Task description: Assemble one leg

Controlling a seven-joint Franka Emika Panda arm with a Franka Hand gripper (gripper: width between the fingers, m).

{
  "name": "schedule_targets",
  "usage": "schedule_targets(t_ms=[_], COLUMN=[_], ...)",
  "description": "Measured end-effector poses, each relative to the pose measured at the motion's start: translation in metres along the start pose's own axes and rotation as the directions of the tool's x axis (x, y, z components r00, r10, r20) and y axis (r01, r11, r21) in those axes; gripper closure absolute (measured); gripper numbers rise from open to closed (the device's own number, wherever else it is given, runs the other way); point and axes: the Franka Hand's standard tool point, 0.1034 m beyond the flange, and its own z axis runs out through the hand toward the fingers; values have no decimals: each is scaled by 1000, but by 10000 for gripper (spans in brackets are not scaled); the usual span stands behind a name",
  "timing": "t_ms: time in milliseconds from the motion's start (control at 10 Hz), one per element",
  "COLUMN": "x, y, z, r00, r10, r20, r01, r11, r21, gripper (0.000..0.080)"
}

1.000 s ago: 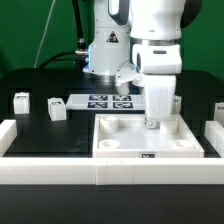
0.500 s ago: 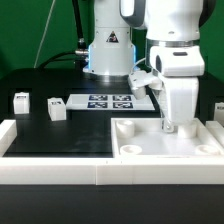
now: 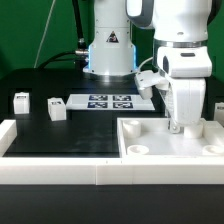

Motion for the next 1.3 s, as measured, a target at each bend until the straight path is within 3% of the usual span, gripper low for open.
schedule_targets(t_ms=[100,200,300,400,500,900,1000,1300], x=[0,0,0,0,-1,-1,0,7], y=[0,0,0,0,0,0,0,-7], z=[0,0,0,0,0,-1,-12,-57], r00=[1000,1000,1000,1000,1000,1000,999,994], r10=[0,1,1,1,1,4,33,105], r20=[0,0,0,0,0,1,9,19], r01=[0,-1,-1,-1,-1,-4,-33,-104], r11=[1000,1000,1000,1000,1000,1000,999,993], r21=[0,0,0,0,0,0,-4,-56], gripper=[455,455,302,302,182,150,150,150])
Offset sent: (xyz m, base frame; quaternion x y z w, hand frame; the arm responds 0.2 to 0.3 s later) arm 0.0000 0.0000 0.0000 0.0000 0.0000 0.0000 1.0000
